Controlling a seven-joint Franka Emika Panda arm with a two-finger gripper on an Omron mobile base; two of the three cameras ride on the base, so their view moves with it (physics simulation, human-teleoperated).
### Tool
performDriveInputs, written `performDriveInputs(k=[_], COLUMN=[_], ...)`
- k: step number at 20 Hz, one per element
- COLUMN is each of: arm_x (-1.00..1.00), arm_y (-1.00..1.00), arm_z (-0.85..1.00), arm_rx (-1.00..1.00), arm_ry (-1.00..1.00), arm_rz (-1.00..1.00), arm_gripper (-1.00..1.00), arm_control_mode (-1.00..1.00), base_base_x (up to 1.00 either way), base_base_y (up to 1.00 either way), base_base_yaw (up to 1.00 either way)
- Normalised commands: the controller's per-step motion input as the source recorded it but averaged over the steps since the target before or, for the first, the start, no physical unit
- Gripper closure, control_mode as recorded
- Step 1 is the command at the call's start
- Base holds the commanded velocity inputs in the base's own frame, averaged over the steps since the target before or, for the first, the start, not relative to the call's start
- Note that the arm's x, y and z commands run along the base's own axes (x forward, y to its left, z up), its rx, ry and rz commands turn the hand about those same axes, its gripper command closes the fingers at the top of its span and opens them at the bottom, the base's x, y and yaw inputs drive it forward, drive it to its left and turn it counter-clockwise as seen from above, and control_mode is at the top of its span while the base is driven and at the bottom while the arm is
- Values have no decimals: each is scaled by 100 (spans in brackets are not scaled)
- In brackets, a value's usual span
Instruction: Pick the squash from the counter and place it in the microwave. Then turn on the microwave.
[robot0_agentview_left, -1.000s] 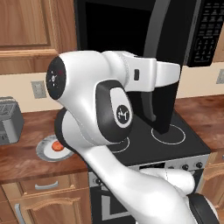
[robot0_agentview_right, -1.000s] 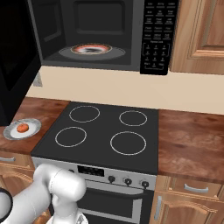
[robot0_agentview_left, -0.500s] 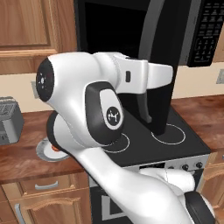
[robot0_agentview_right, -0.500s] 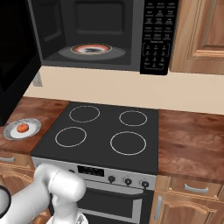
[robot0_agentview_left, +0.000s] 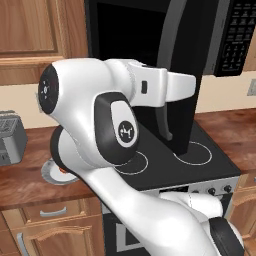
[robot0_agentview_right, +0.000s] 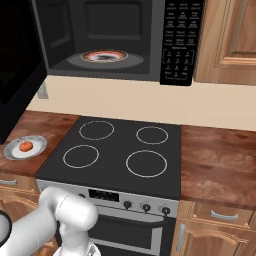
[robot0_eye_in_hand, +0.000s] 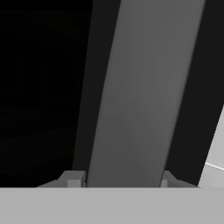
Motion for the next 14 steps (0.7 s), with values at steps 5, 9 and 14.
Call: performDriveInputs(k=[5,9,14], arm_x=[6,5,1], arm_y=[3,5,0], arm_z=[-12,-12,-8], arm_rx=[0,0,0], arm_ry=[1,1,0], arm_rz=[0,0,0], arm_gripper=[100,-100,-100], arm_control_mode=[-100,-100,-100], base_base_x=[0,0,0], base_base_y=[0,0,0], base_base_yaw=[0,0,0])
